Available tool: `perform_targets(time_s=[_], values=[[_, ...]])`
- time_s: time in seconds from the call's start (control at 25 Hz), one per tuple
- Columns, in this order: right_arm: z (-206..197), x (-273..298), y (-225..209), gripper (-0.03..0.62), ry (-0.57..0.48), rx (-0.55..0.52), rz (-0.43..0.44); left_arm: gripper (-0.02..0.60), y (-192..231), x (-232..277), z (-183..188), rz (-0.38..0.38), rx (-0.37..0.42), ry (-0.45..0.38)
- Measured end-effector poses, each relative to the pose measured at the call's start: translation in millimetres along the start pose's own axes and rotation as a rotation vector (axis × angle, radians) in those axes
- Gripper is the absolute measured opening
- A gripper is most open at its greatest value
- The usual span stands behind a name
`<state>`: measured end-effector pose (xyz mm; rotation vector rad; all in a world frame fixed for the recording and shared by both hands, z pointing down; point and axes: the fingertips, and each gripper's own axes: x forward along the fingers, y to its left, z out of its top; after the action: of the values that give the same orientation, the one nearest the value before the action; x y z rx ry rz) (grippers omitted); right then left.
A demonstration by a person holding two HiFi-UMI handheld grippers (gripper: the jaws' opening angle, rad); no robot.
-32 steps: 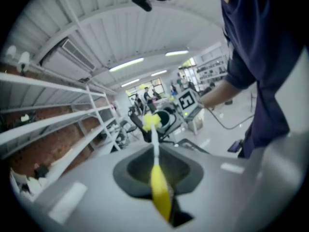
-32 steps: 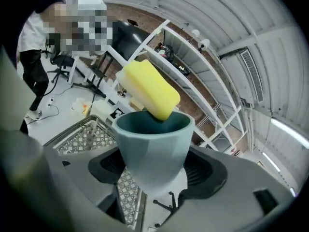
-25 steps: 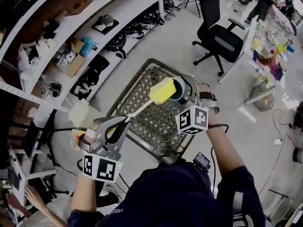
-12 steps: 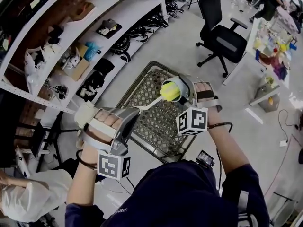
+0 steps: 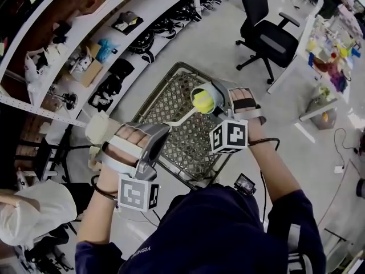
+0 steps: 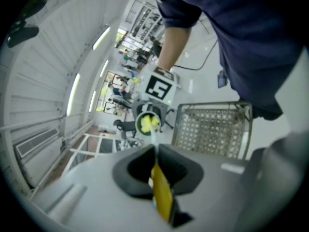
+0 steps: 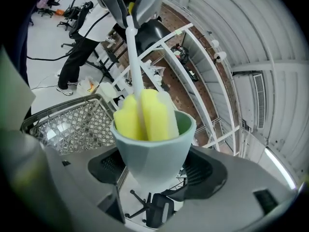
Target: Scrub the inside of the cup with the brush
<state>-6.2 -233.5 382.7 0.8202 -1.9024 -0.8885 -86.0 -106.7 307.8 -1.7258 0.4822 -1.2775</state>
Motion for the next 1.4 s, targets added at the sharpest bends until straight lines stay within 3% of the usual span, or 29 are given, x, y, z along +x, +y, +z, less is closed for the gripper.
perform_targets(time_s=[0.16,0.48,0.64,0.8,1.12,1.24,1.4], values=[[-8,2,6,0.35,-0.003,0.007,0.018,0.022,11,5,12,0.006,0.004,-0.01],[-3,-4,2,0.35,-0.029,0.021,0.003,0.021,12,20,-13,-0.029,-0.02,0.069],[-7,1,-1,0.35,-0.018,0.028,0.006,0.021,2,18,2,-0.056,-0.014,0.015],[-10,6,3,0.35,-0.009,0.028,0.019,0.02,11,13,11,-0.025,-0.027,-0.046],[1,5,-1,0.349,-0.032,0.038,0.011,0.021,14,25,-19,-0.068,-0.074,0.02],[-1,6,-6,0.35,-0.027,0.04,0.003,0.021,6,25,-9,-0.091,-0.056,-0.009],[-5,7,-6,0.348,-0.023,0.063,0.006,0.021,12,19,7,-0.068,-0.042,-0.06]])
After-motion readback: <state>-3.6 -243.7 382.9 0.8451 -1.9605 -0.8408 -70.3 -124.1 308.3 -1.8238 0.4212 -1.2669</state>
